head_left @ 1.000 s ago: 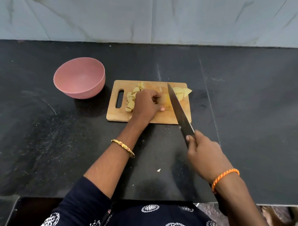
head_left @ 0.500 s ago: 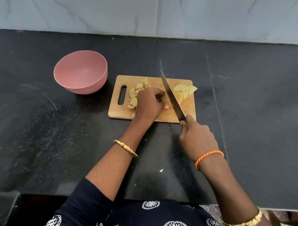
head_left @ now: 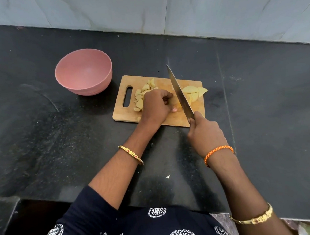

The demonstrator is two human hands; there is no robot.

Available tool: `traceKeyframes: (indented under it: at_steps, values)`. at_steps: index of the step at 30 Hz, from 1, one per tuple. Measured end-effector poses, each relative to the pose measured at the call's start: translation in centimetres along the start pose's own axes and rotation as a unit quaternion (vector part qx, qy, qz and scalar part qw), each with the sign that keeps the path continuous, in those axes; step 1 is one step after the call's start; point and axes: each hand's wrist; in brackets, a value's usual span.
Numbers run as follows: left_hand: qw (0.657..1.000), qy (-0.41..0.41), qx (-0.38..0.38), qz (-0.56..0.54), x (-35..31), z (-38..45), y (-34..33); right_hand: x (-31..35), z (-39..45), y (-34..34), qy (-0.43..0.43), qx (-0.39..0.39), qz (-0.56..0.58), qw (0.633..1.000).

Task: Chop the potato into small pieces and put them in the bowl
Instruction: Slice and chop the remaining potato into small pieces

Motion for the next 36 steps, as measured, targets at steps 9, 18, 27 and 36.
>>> traceKeyframes:
  at_steps: [9, 18, 27, 36]
  values:
    - [1.0, -0.003, -0.013, -0.013, 0.0, -0.2, -0.1, 0.8, 1.0, -0.1, -0.029, 0.06, 0.008, 0.998]
    - [0.999, 0.004, -0.014, -0.041, 0.2, -0.2, -0.1, -3.8, -2.9, 0.1, -0.047, 0.092, 0.024, 0.994]
    - [0.999, 0.013, -0.015, -0.05, 0.6, -0.3, -0.1, -2.2, -1.9, -0.1, 0.019, -0.007, 0.086, 0.996]
    - [0.996, 0.017, -0.039, -0.076, 0.7, -0.5, -0.2, -1.4, -0.3, -0.4, 0.042, -0.015, 0.086, 0.995]
Point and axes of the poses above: each hand's wrist, its own z-axis towards the middle knuckle, its own y-axis out of the back of the hand, x = y × z, and after that the axes turned 14 degrees about -y, right-handed
